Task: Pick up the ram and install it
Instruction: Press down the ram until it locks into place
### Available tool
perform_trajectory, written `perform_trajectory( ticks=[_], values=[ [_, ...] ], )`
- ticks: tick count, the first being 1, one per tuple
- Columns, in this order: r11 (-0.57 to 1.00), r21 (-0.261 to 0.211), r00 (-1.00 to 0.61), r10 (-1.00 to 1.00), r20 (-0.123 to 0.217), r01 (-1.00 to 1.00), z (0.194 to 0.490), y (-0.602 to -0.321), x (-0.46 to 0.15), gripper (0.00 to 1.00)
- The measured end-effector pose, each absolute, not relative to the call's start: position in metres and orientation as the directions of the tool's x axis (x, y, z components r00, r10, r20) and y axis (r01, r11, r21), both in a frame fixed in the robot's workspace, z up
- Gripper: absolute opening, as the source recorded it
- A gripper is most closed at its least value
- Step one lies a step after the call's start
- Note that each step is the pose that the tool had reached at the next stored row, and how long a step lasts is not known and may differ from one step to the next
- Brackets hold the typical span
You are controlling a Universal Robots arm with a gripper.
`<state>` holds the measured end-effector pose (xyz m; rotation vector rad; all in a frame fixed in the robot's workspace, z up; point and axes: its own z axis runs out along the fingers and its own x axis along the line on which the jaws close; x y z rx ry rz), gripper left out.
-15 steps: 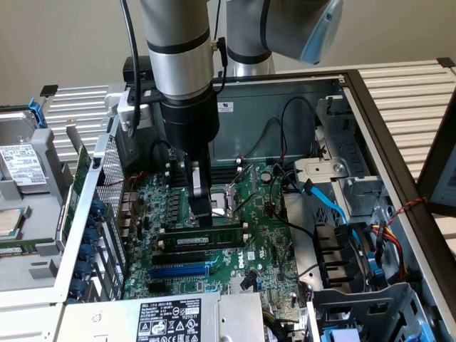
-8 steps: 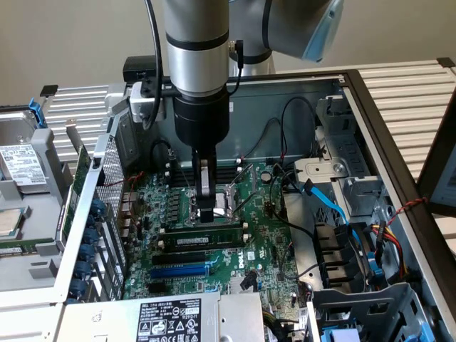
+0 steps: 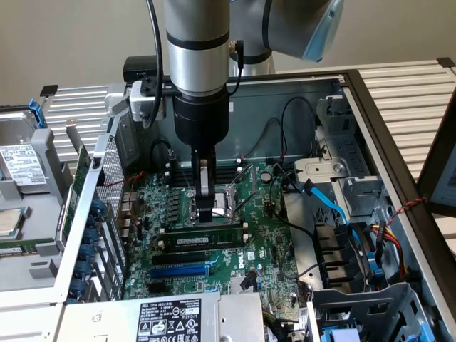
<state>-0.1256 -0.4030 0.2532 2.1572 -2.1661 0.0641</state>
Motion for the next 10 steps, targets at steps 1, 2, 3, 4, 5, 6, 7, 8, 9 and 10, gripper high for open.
perform_trajectory(
  ticks=[1, 2, 3, 4, 5, 6, 7, 8, 9, 10],
  values=[
    [0.005, 0.029, -0.003, -0.996, 0.089, -1.000, 0.2532, -0.4029, -0.1256, 0.11],
    [0.006, 0.029, -0.003, -0.996, 0.089, -1.000, 0.2532, -0.4029, -0.1256, 0.11],
    [0.006, 0.029, -0.003, -0.996, 0.089, -1.000, 0.2532, -0.4026, -0.1256, 0.11],
    [0.006, 0.029, -0.003, -0.996, 0.089, -1.000, 0.2532, -0.4023, -0.1256, 0.11],
    [0.006, 0.029, -0.003, -0.996, 0.089, -1.000, 0.2532, -0.4018, -0.1257, 0.11],
    [0.006, 0.029, -0.003, -0.996, 0.089, -1.000, 0.2532, -0.4009, -0.1257, 0.11],
    [0.006, 0.029, -0.003, -0.996, 0.089, -1.000, 0.2532, -0.4003, -0.1256, 0.11],
    [0.006, 0.029, -0.003, -0.996, 0.089, -1.000, 0.2532, -0.3997, -0.1256, 0.11],
    [0.006, 0.029, -0.003, -0.996, 0.089, -1.000, 0.2531, -0.3989, -0.1256, 0.11],
    [0.006, 0.029, -0.003, -0.996, 0.089, -1.000, 0.2530, -0.3981, -0.1256, 0.11]
  ],
)
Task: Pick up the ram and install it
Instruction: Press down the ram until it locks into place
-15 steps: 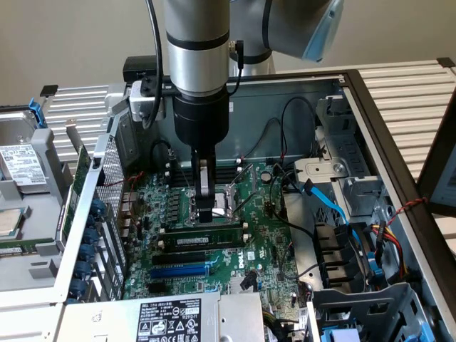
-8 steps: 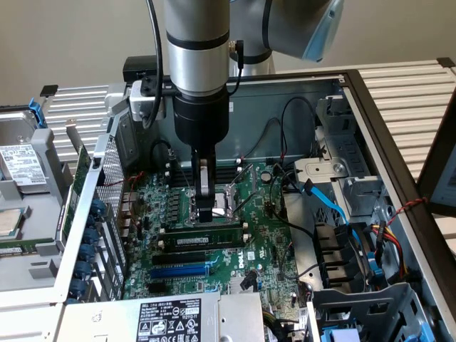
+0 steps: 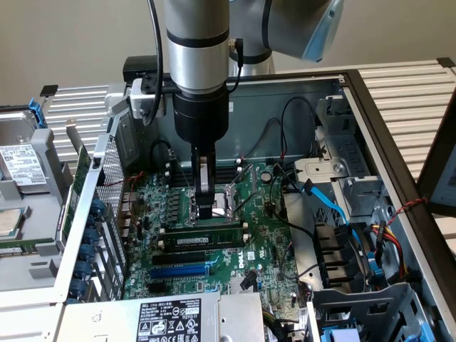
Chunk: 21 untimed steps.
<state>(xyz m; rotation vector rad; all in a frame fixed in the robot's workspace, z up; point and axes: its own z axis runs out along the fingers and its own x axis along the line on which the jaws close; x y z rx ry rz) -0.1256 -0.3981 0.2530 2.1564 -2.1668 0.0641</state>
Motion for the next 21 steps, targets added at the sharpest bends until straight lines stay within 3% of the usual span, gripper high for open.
perform_trajectory(
  ticks=[21],
  values=[
    [0.006, 0.021, -0.004, -0.996, 0.092, -1.000, 0.240, -0.397, -0.132, 0.11]
  ],
)
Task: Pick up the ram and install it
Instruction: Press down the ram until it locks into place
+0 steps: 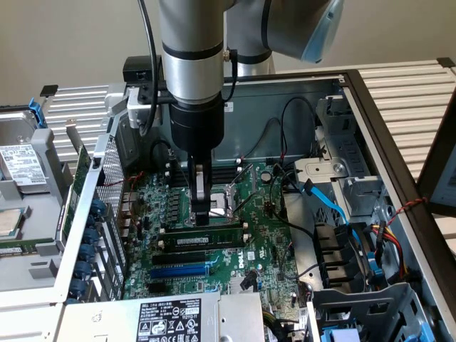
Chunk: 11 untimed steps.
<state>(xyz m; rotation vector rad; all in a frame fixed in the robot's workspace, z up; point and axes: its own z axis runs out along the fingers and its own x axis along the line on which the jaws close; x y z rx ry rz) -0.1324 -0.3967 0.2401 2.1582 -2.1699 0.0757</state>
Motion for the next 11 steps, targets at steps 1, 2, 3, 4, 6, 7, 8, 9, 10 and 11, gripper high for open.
perform_trajectory(
  ticks=[1, 2, 3, 4, 6, 7, 8, 9, 10, 11],
  values=[
    [0.006, 0.019, -0.005, -0.996, 0.092, -1.000, 0.2395, -0.3968, -0.1325, 0.11],
    [0.007, 0.017, -0.005, -0.996, 0.092, -1.000, 0.2390, -0.3968, -0.1326, 0.11],
    [0.007, 0.016, -0.005, -0.996, 0.092, -1.000, 0.2385, -0.3968, -0.1329, 0.11],
    [0.007, 0.015, -0.005, -0.996, 0.092, -1.000, 0.2381, -0.3968, -0.1332, 0.11],
    [0.006, 0.015, -0.005, -0.996, 0.092, -1.000, 0.2377, -0.3970, -0.1334, 0.11],
    [0.007, 0.014, -0.005, -0.996, 0.092, -1.000, 0.2375, -0.3973, -0.1335, 0.11],
    [0.006, 0.014, -0.005, -0.996, 0.092, -1.000, 0.2374, -0.3979, -0.1335, 0.11],
    [0.006, 0.015, -0.005, -0.996, 0.092, -1.000, 0.2373, -0.3986, -0.1337, 0.11],
    [0.006, 0.014, -0.005, -0.996, 0.092, -1.000, 0.2371, -0.3993, -0.1338, 0.11],
    [0.006, 0.014, -0.005, -0.996, 0.091, -1.000, 0.2367, -0.3995, -0.1338, 0.11]
  ],
)
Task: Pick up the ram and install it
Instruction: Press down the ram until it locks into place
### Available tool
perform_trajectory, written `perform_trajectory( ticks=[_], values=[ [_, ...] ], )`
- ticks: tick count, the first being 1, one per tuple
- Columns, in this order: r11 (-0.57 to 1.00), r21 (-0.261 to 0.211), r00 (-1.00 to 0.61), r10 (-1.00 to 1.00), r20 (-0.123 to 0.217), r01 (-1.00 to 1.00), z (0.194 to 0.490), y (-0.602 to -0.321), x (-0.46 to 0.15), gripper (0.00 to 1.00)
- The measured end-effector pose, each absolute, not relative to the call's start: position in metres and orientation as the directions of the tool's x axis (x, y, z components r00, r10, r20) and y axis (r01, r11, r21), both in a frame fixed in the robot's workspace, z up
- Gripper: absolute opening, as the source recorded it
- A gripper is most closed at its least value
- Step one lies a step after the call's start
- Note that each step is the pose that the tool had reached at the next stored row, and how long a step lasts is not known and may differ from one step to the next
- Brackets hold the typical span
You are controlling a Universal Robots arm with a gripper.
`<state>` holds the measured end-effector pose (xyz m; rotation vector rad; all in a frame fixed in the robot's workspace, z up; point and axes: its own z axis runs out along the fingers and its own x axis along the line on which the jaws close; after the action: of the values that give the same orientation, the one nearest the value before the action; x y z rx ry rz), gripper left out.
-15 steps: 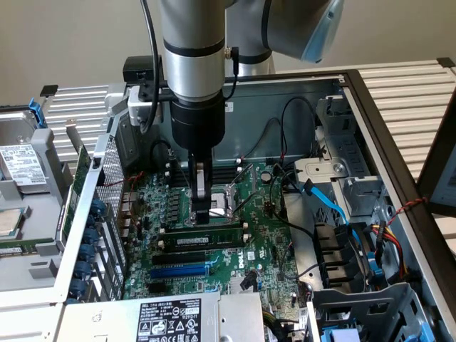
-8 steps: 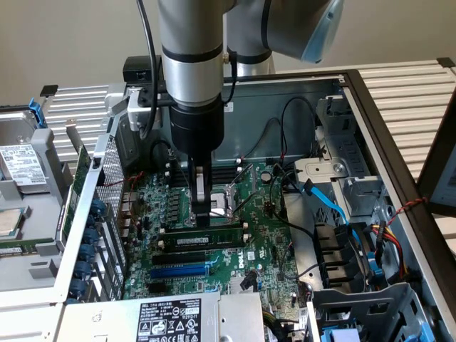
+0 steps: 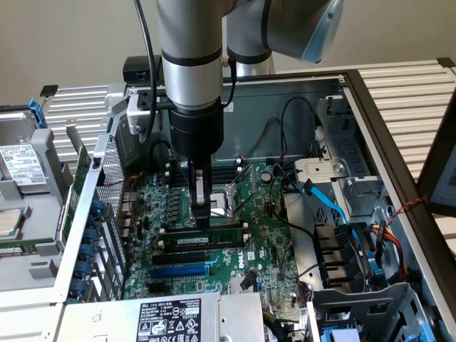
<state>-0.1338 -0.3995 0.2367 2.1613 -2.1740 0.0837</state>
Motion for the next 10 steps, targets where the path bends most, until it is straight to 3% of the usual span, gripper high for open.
perform_trajectory(
  ticks=[10],
  values=[
    [0.007, 0.007, -0.006, -0.996, 0.092, -1.000, 0.2338, -0.3997, -0.1338, 0.11]
  ],
)
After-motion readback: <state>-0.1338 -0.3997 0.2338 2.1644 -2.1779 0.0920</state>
